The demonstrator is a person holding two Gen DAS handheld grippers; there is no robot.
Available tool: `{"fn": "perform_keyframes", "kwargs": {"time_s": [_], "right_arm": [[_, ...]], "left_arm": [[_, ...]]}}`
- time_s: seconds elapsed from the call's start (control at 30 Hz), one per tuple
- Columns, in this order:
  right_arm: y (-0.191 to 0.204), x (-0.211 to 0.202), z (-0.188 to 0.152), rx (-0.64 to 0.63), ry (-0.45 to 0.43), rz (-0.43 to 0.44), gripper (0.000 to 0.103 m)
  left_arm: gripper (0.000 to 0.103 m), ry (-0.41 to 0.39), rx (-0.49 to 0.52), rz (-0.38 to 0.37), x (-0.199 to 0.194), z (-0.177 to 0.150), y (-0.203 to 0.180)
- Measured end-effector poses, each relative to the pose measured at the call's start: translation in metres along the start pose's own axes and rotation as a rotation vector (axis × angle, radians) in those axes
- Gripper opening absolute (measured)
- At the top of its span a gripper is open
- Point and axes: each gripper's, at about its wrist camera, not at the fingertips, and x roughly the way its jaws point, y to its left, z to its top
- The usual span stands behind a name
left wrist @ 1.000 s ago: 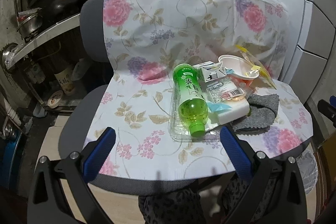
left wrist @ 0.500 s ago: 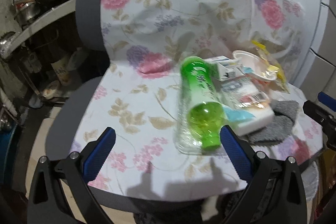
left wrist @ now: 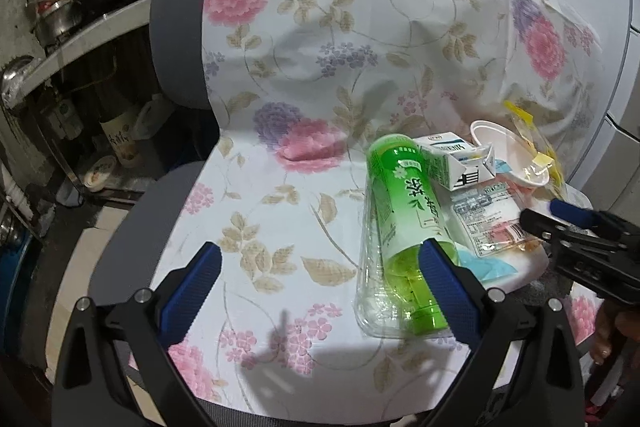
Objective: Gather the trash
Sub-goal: 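Reach the right tool to the clear plastic bag and grasp it, then grasp the white sponge with the left tool while the right tool holds the bag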
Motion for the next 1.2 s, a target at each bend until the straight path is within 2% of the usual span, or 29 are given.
{"fn": "perform_keyframes", "kwargs": {"time_s": [0.1,0.27,0.37,0.7,0.9,1.2], "right_arm": [[0.001,0.009,0.000,0.019,0.029,0.024,0.041],[-0.005,-0.009,0.007,0.084,-0.048,0.048,0.011],[-0.014,-0.032,0.011,0.120,-0.111,0.050,0.003],[-0.064,-0.119,-0.008,0.254,-0.296,0.105,0.002],[-0.075,-0.147,-0.029,0.228,-0.346,0.025,0.002],[-0.121,-0.154,-0.051,0.279,-0.360,-0.075,0.002]], "left_arm": [[0.086,0.030,-0.005,-0.019,0.005,-0.004,0.001],[0.083,0.039,0.004,-0.032,0.002,-0.011,0.001],[0.083,0.029,0.010,-0.033,-0.004,-0.012,0.000],[0.083,0.040,0.037,-0.095,-0.010,-0.022,-0.023],[0.083,0.052,0.088,-0.129,-0.008,-0.028,-0.050],[0.083,0.058,0.225,-0.253,-0.005,-0.038,-0.127]]}}
